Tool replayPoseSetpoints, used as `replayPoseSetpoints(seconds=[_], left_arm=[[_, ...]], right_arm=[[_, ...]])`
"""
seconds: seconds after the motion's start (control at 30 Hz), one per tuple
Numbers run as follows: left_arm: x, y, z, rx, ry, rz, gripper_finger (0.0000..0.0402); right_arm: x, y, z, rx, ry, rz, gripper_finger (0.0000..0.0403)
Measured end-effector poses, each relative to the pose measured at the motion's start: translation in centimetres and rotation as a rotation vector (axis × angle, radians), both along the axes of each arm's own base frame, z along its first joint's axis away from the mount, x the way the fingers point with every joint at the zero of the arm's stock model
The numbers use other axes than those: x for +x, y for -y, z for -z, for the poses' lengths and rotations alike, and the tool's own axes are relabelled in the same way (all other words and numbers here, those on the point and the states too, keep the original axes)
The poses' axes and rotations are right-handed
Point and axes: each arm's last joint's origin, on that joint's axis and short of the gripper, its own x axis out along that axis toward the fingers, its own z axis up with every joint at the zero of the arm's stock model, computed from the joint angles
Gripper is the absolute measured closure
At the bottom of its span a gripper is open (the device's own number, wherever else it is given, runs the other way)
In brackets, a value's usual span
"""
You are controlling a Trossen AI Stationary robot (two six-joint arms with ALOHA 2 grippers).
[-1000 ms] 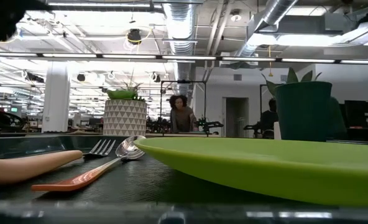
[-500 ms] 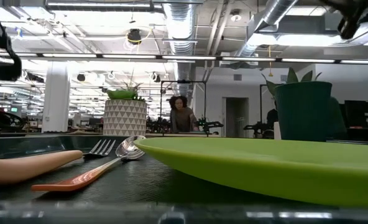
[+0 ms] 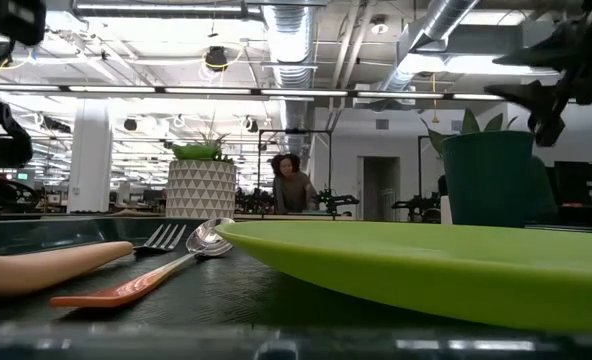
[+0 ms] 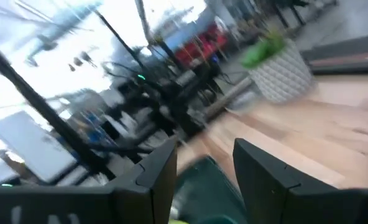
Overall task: Pick and place plate/cup/fork/spoon on tray
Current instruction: Return to Home Position
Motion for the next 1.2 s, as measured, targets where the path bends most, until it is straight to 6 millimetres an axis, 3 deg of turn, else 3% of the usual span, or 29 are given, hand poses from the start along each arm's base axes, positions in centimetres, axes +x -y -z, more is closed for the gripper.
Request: replayPoseSetpoints(seconds=[0.1, 0.27, 0.5, 1.2], left_arm=[[0.3, 0.3, 1.6, 0.012, -0.112, -0.033, 0.0173], [0.4, 0.4, 2.6, 0.035, -0.192, -0.06, 0.0173], [0.4, 0.4, 2.9, 0.083, -0.197, -0.079, 0.0173], [0.5, 0.4, 3.0, 0.045, -0.221, -0.069, 0.0173]], right_arm=[[0.0, 0.0, 0.3, -0.016, -0.032, 0.001, 0.0219], [0.1, 0.1, 0.3, -0.17, -0.073, 0.03, 0.0219], [0.3, 0.1, 0.7, -0.339, -0.159, 0.065, 0.0222], [0.8, 0.0, 1.4, -0.462, -0.266, 0.086, 0.022]])
